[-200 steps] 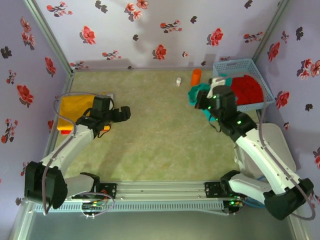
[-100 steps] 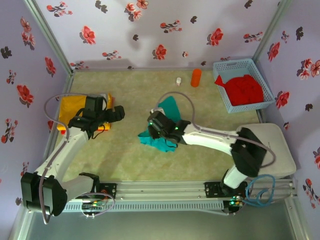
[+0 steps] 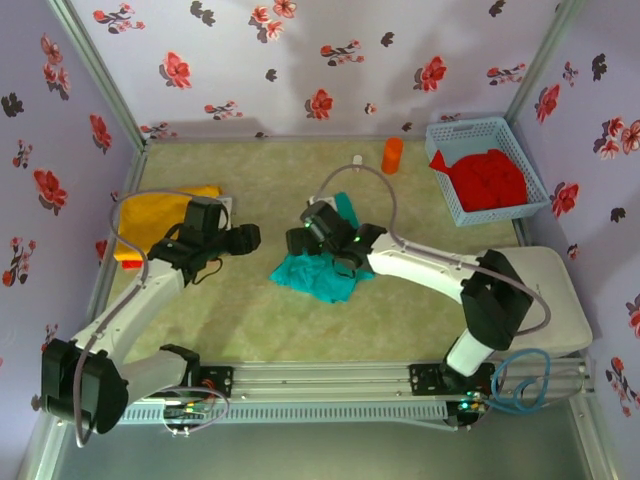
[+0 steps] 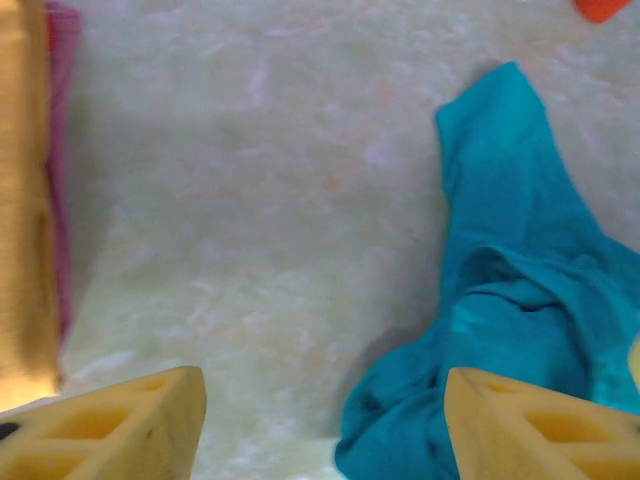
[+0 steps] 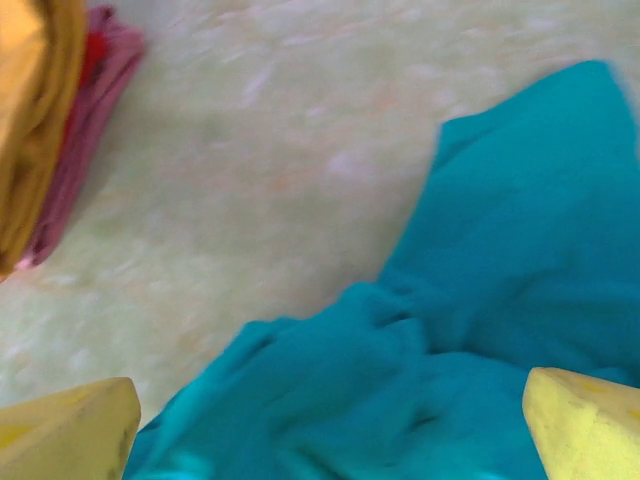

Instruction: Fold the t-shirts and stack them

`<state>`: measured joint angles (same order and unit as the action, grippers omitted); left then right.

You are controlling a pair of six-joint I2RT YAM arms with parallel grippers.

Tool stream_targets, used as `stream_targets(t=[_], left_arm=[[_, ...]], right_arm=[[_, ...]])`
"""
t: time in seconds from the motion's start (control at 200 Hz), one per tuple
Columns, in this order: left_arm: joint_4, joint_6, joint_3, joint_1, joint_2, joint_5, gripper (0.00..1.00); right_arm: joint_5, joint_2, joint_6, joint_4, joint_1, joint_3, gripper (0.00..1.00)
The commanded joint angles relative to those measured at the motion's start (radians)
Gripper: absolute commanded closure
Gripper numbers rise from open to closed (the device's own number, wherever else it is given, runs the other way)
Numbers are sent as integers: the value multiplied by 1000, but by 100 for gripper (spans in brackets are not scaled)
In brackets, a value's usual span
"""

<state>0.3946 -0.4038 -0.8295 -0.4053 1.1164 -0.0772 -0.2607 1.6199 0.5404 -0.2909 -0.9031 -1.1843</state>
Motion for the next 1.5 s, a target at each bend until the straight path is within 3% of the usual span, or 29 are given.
stream_targets(t=[0.0, 0.23, 0.4, 0.56, 0.65, 0.855, 1.08, 1.335, 1.495], left_arm=[[-39, 26, -40, -62, -24, -29, 43], [-75, -108, -29, -265, -12, -12, 46], [-99, -173, -3, -466, 26, 133, 46], [-142, -273, 24, -591, 127, 205, 44], [-188, -272, 21, -658, 213, 233, 43], [-194, -233, -104, -727, 417, 209, 37], [-27, -115, -278, -783, 600, 277, 33], [55, -36, -341, -785, 708, 364, 36], [27, -38, -305, -786, 715, 418, 50]], right_arm=[[-28, -83, 19, -72, 75, 66, 4], [0, -184, 119, -83, 231, 213, 16], [46, -234, 184, -84, 312, 283, 19], [114, -221, 207, -102, 382, 295, 1], [94, -222, 227, -91, 395, 325, 1], [124, -223, 264, -13, 410, 376, 1], [131, -221, 297, 5, 436, 377, 1], [135, -202, 289, -23, 455, 351, 1], [125, -228, 294, -4, 461, 380, 1]])
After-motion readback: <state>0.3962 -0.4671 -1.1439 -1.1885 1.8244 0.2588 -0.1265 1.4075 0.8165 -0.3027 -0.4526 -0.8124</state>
